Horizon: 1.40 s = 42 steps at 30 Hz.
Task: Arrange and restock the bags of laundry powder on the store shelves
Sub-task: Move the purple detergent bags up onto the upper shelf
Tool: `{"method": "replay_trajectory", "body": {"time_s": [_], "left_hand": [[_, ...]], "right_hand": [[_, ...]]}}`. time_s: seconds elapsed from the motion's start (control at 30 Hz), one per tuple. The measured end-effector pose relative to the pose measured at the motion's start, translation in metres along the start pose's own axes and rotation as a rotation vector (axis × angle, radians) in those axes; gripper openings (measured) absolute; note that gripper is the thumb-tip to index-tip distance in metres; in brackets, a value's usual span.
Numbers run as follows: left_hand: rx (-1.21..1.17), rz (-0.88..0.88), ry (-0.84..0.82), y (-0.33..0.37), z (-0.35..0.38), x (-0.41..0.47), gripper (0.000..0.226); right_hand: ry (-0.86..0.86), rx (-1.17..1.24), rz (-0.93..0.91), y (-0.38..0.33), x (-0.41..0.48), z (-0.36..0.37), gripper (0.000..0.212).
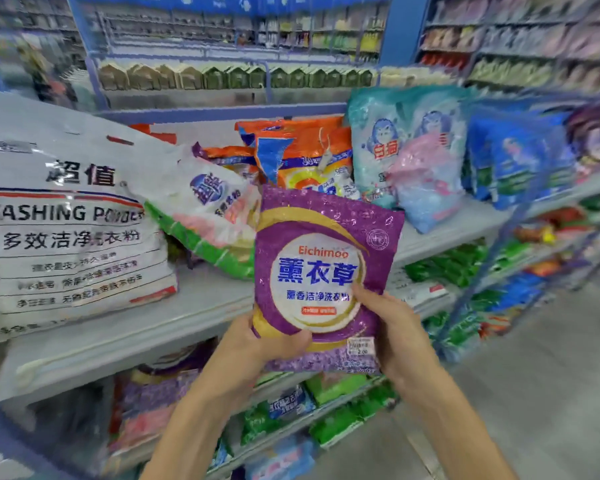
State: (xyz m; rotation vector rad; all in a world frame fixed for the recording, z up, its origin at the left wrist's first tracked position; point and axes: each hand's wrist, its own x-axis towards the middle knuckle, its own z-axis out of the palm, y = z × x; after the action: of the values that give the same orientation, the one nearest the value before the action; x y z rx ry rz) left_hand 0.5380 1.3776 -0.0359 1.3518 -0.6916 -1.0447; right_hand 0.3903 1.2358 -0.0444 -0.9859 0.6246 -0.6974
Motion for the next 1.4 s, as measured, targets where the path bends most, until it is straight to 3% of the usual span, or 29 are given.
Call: {"method": "replay_trajectory", "body": {"time_s": [0.07,0.13,0.23,0.33,0.43,0.57,0.67,0.8,0.93,1.13,1.4], "left_hand": [[-0.027,-0.027,-0.041,-0.002,0.031,0.012,0.042],[-0.040,-0.060,-0.068,-0.004,0.064,0.023,0.032],[0.005,-0.061,-0.132,-0.007,0.121,0.037,0.022],[0.036,-0.043,-0.191,-0.012,0.184,0.053,0.039],[0.035,-0.028,-0.228,-0.014,0.250,0.069,0.039],[0.046,-0.009,-0.249,-0.016,0.332,0.092,0.037],[0.030,-0.012,-0.267,-0.021,0.389,0.108,0.037],[-0.012,-0.022,-0.291,-0.028,0.462,0.133,0.034],[-0.004,-0.025,-0.304,-0.032,0.529,0.174,0.042],[-0.003,-0.020,-0.324,-0.037,0.615,0.255,0.046],[0.070,-0.041,-0.384,-0.019,0.735,0.378,0.053]], "right_hand": [[0.072,0.013,-0.053,-0.015,-0.008,-0.029,0.061],[0.165,0.012,-0.129,-0.032,-0.018,-0.059,0.044],[0.281,0.022,-0.259,-0.062,-0.029,-0.107,0.036],[0.366,-0.013,-0.324,-0.093,-0.034,-0.166,0.036],[0.446,0.062,-0.314,-0.128,-0.039,-0.229,0.027],[0.436,0.148,-0.327,-0.172,-0.051,-0.300,0.024],[0.401,0.058,-0.340,-0.193,-0.064,-0.351,0.027],[0.405,-0.068,-0.205,-0.200,-0.074,-0.414,0.045],[0.482,-0.063,-0.222,-0.214,-0.064,-0.468,0.053],[0.500,-0.227,-0.256,-0.268,-0.025,-0.550,0.047],[0.586,-0.061,-0.251,-0.341,0.056,-0.662,0.039]]}}
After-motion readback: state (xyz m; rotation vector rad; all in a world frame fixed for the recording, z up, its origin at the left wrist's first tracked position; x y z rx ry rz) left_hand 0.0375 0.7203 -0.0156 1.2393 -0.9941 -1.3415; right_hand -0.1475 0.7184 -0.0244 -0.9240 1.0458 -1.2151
